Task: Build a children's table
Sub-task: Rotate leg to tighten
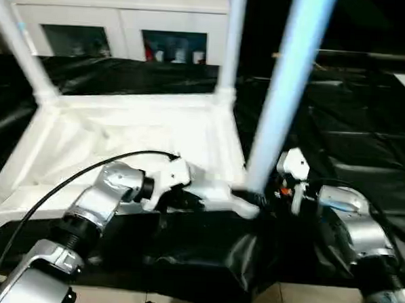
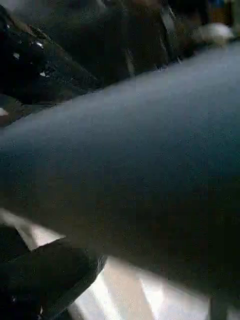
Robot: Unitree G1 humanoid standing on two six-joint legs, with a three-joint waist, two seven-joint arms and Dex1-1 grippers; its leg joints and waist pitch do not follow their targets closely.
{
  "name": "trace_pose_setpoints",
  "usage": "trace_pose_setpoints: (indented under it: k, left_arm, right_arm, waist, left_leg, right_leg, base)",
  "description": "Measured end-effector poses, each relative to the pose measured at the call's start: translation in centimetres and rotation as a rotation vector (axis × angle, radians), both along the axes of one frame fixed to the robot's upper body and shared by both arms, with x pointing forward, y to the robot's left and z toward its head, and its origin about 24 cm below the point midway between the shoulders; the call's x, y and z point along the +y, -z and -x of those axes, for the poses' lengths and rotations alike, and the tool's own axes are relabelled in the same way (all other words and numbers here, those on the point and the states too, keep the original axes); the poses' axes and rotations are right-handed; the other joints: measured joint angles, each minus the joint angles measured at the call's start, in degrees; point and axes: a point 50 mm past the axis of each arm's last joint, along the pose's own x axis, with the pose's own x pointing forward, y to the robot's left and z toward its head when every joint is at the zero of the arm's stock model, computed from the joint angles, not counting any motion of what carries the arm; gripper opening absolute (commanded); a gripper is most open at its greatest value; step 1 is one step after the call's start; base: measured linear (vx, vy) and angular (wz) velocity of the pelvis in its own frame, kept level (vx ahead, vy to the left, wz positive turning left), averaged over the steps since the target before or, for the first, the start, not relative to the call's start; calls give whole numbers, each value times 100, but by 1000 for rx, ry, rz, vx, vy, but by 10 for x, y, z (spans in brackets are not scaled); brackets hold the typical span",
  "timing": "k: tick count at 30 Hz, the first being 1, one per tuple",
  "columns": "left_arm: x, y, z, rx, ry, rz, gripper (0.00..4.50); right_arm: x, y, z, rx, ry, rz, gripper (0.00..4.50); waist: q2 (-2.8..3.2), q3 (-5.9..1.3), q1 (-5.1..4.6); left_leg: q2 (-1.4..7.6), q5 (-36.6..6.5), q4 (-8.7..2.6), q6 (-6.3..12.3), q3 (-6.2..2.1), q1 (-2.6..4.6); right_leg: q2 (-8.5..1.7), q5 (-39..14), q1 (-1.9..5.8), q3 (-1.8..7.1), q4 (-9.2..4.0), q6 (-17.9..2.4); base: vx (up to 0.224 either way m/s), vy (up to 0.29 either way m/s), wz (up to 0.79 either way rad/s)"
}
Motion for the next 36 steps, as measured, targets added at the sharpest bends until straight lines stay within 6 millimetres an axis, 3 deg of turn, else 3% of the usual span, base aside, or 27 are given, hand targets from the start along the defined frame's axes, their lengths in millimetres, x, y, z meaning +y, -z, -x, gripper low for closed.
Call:
trace_pose_setpoints:
  k: [6,14,23,36]
  left_arm:
    - [1,0,0,4,5,-6,0]
    - [1,0,0,4,5,-10,0]
    - [1,0,0,3,1,-11,0]
    - [3,0,0,5,-10,-14,0]
  right_arm:
    - [-10,0,6,28,-69,61,375]
    - [-5,0,0,-1,-70,88,375]
    - [-6,4,-1,-29,-66,116,285]
    - [-4,6,-3,-39,-61,101,269]
  waist:
    - [-1,0,-9]
    - [-1,1,-17]
    - [-1,0,-26]
    - [-2,0,-36]
  left_leg:
    - [2,1,2,0,0,4]
    - [2,1,4,1,0,2]
    - [2,1,8,1,0,2]
    - [3,1,18,1,0,3]
  right_leg:
    - [0,0,0,-1,9,0]
    - [0,0,-1,-1,9,0]
    - [0,0,-1,0,11,0]
    - [0,1,-1,0,21,0]
  base:
    - [0,0,0]
    - [0,0,0]
    - [0,0,0]
    - [0,0,0]
